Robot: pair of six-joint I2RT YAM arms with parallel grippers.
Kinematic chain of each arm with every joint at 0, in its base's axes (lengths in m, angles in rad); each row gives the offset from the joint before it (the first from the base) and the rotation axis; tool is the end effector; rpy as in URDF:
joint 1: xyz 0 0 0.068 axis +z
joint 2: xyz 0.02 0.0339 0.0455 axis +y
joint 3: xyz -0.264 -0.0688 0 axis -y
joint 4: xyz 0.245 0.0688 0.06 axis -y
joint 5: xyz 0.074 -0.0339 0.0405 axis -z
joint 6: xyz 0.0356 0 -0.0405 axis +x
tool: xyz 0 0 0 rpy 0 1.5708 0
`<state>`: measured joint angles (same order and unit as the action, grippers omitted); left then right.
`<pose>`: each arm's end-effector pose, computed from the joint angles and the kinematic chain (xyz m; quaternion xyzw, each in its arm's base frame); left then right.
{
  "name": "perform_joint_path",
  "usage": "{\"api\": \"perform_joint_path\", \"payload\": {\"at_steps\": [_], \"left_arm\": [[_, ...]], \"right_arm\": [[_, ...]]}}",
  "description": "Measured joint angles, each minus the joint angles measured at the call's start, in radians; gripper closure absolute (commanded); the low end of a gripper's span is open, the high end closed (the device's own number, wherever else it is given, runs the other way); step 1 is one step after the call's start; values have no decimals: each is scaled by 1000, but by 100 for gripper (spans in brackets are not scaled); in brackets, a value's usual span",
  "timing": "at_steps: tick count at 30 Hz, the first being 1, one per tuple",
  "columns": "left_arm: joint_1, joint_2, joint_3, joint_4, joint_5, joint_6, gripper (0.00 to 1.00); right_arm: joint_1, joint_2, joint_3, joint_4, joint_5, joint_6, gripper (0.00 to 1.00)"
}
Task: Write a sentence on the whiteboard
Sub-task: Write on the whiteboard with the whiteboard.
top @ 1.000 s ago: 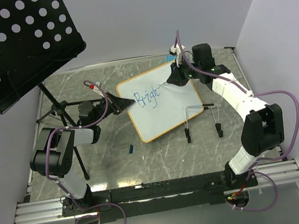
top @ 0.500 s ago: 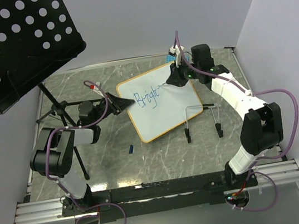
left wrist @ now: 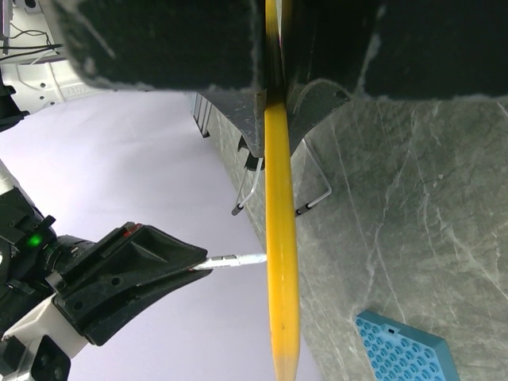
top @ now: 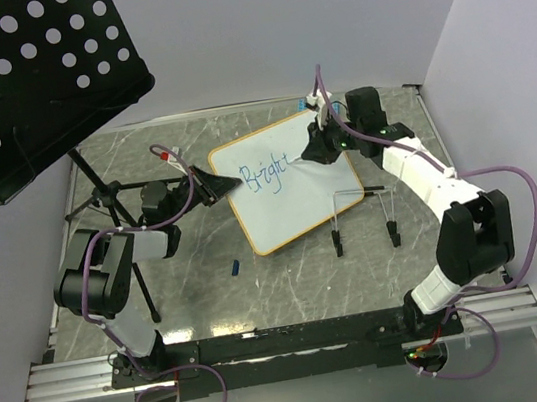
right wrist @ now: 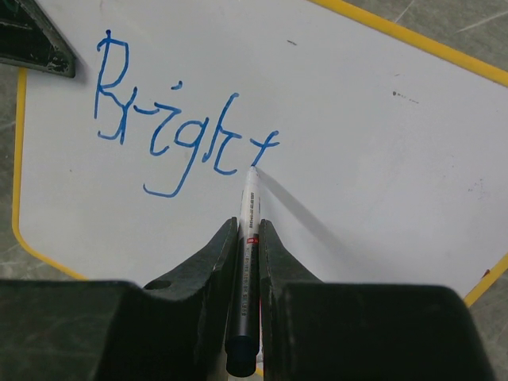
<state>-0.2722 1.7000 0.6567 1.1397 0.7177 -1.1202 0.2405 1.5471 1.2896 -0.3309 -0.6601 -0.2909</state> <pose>0.3111 -0.1111 0.2035 -0.0220 0.6806 -0.6257 0.3805 0.3356 0.1048 0.3164 -0.3665 0.7648 0.2744 0.4533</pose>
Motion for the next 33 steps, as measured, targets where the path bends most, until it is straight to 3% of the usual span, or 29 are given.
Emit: {"api": "perform_joint_path", "payload": {"at_steps": [18, 33], "left_arm": [[3, 0, 0, 0, -1, 3, 99], [3, -1, 0, 9, 4, 5, 99]], "right_arm": [[-3, -19, -30, -23, 6, -21, 100], [-28, -25, 64, -31, 14, -8, 100]]}}
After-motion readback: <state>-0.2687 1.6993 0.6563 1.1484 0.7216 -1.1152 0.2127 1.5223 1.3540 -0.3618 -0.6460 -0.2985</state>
